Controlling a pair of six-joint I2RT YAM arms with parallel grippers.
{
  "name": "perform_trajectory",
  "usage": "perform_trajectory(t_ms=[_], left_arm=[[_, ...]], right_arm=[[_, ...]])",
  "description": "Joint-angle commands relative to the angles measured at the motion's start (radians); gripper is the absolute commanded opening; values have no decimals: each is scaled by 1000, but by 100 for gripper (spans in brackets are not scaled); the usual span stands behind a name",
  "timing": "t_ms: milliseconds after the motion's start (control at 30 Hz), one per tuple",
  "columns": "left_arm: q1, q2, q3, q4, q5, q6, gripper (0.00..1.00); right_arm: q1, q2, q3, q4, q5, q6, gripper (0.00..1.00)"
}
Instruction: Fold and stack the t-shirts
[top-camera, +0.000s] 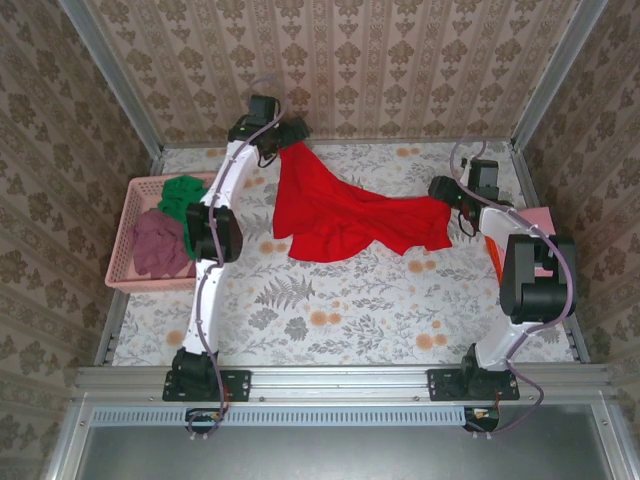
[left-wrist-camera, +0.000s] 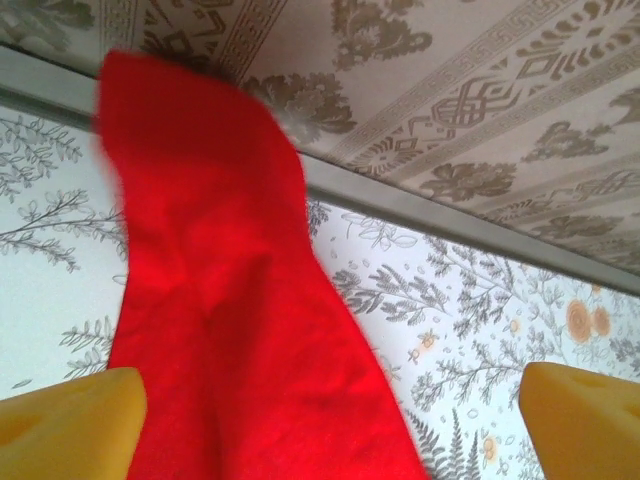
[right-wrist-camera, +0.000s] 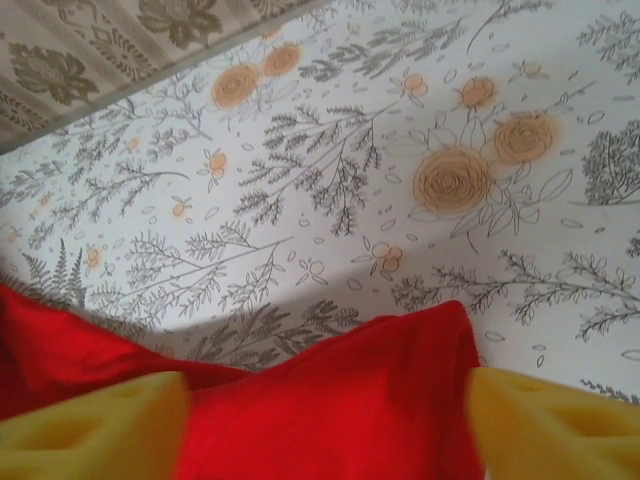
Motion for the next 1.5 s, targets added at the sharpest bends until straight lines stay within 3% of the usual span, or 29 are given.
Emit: perform_trajectory(t_ms=[0, 100, 233, 367, 467, 700, 867, 1033, 1467], left_arm=[[-11, -213, -184, 28, -55, 60, 100], [-25, -422, -516, 149, -162, 57, 100], [-45, -637, -917, 251, -297, -75, 100], [-60, -736, -1165, 300, -336, -232, 99], [-69, -748, -1262, 310, -313, -349, 93], [-100, -688, -1292, 265, -255, -511, 66], [-148, -663, -1249, 149, -284, -614, 56], [-155, -622, -1231, 103, -282, -681, 51], [-155, -534, -1156, 82, -304, -671, 44]], right_arm=[[-2, -39, 3, 65, 41, -6, 95], [-6, -89, -67, 84, 49, 10, 100], [-18, -153, -152, 65, 65, 41, 100], [-24, -180, -195, 24, 14, 36, 100], [-2, -179, -199, -25, 15, 10, 98], [23, -168, -177, -100, -5, 6, 85], [35, -162, -169, -138, -23, 23, 82], [36, -154, -170, -142, -46, 40, 80], [36, -156, -166, -161, -68, 42, 81]])
